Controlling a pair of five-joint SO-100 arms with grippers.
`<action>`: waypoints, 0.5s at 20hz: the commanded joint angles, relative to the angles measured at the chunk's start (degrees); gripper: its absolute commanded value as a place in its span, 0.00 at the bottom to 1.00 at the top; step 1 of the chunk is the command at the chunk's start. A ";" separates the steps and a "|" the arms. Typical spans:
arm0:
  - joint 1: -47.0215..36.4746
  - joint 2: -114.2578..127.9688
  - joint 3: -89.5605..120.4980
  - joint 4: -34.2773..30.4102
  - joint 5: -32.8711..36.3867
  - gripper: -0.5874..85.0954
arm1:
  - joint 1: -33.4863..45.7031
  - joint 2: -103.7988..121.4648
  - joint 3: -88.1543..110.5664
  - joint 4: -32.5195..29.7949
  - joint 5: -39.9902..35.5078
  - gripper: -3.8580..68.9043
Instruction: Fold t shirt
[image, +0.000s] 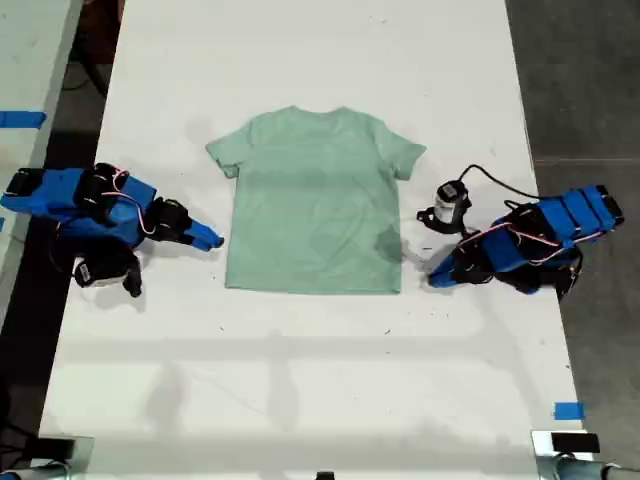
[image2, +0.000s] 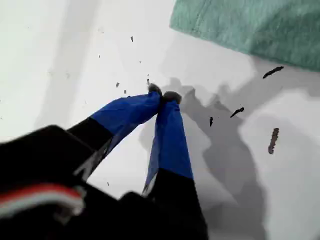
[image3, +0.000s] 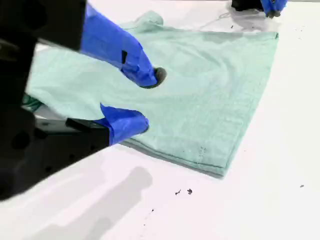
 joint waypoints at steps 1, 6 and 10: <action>-0.62 0.44 0.97 -1.14 0.44 0.13 | -0.53 0.70 3.08 -1.32 -0.79 0.07; 2.72 0.44 0.97 -1.76 -0.18 0.14 | 10.99 0.62 3.16 -1.58 8.96 0.07; 7.38 0.53 0.88 -1.14 -1.23 0.12 | 13.71 0.62 3.16 -1.58 18.63 0.07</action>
